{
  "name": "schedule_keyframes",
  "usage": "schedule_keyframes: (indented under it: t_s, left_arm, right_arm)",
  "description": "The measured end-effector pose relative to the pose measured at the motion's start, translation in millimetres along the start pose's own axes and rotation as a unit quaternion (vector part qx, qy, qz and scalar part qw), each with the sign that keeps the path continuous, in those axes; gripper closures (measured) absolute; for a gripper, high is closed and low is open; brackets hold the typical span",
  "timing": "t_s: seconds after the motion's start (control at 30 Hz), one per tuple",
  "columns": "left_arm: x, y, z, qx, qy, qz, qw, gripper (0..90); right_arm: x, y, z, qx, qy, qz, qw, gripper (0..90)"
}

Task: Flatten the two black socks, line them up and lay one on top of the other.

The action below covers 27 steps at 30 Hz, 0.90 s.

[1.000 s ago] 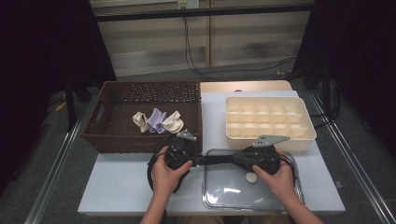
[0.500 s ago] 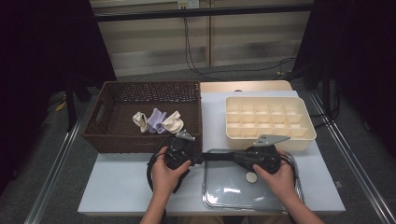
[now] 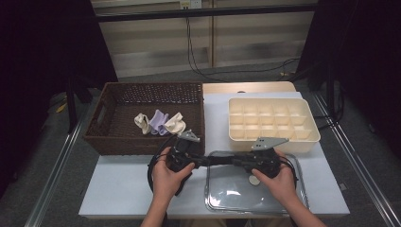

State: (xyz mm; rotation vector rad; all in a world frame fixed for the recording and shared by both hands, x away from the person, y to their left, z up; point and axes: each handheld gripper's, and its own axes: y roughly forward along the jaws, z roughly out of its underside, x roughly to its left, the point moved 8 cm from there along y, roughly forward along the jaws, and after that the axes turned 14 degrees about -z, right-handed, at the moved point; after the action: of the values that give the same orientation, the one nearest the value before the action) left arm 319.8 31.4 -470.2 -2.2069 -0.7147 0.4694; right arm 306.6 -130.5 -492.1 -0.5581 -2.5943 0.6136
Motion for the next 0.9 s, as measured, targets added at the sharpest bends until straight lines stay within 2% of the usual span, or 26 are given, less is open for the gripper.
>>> schedule_keyframes:
  t_s: [0.1, 0.17, 0.27, 0.3, 0.37, 0.57, 0.9]
  left_arm:
    - [3.1, 5.6, 3.4, 0.002, 0.001, -0.009, 1.0, 78.7]
    - [4.7, 9.6, 5.7, 0.005, -0.002, -0.011, 0.9999, 72.4]
    - [5.2, 14.9, 8.0, 0.01, -0.007, -0.005, 0.9999, 56.3]
    - [6.7, 16.5, 8.8, 0.012, -0.004, -0.012, 0.9998, 52.5]
    - [8.9, 19.3, 10.0, 0.011, -0.012, -0.014, 0.9998, 46.7]
    - [15.7, 23.9, 12.3, 0.001, -0.021, -0.019, 0.9996, 41.9]
    - [18.8, 29.2, 13.4, 0.003, -0.009, -0.037, 0.9993, 40.5]
  right_arm:
    - [1.3, -1.0, 2.1, 0.007, 0.003, -0.01, 0.9999, 86.1]
    - [1.5, -2.2, 2.7, 0.008, 0.005, -0.013, 0.9999, 87.0]
    - [1.8, -4.6, 1.6, 0.004, 0.01, -0.015, 0.9998, 87.3]
    - [1.8, -5.0, 1.0, 0.001, 0.012, -0.016, 0.9998, 87.3]
    - [2.0, -5.6, 0.1, 0.001, 0.012, -0.021, 0.9997, 87.3]
    - [5.6, -6.1, -2.1, 0.003, 0.007, -0.027, 0.9996, 87.3]
    - [7.9, -6.5, -3.0, 0.004, 0.001, -0.031, 0.9995, 87.3]
